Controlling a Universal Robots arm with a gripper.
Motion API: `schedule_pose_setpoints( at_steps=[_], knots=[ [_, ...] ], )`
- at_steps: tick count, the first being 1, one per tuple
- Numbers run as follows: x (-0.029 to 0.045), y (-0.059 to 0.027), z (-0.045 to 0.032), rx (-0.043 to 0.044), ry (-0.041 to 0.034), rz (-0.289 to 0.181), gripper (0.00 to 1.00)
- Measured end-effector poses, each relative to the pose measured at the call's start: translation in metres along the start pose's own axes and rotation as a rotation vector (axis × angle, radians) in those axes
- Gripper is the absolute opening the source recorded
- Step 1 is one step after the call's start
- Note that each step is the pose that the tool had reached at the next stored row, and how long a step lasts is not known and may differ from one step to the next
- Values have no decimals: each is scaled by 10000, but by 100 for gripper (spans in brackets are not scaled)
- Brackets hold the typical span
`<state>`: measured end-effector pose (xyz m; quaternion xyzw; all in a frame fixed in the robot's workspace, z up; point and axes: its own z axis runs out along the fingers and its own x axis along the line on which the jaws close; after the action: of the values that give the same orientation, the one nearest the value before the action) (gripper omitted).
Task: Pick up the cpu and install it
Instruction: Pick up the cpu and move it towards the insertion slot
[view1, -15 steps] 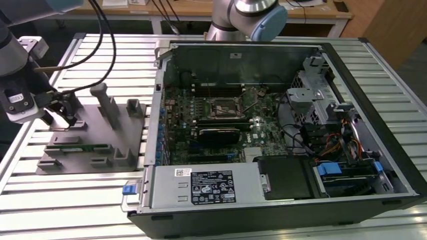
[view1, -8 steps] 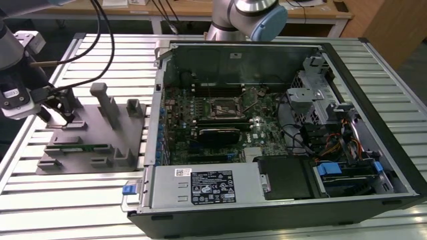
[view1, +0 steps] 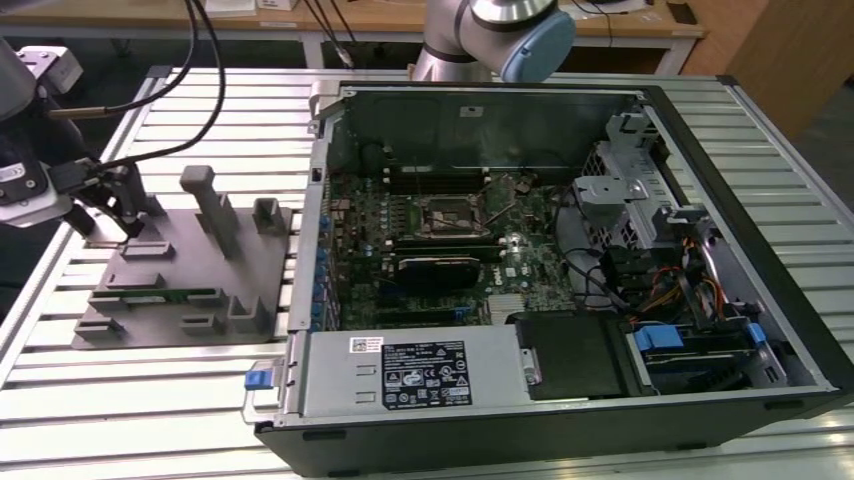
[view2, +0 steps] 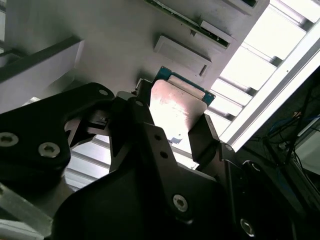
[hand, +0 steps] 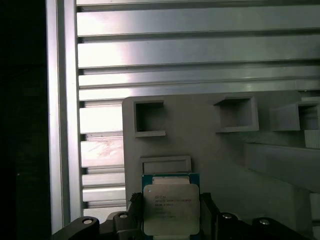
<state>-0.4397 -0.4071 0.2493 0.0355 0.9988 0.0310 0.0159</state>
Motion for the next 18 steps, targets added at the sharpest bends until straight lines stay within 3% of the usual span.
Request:
schedule_pose_setpoints(
  at_steps=[18],
  knots=[
    [-9, 19, -309, -49, 4, 1, 55]
  ],
)
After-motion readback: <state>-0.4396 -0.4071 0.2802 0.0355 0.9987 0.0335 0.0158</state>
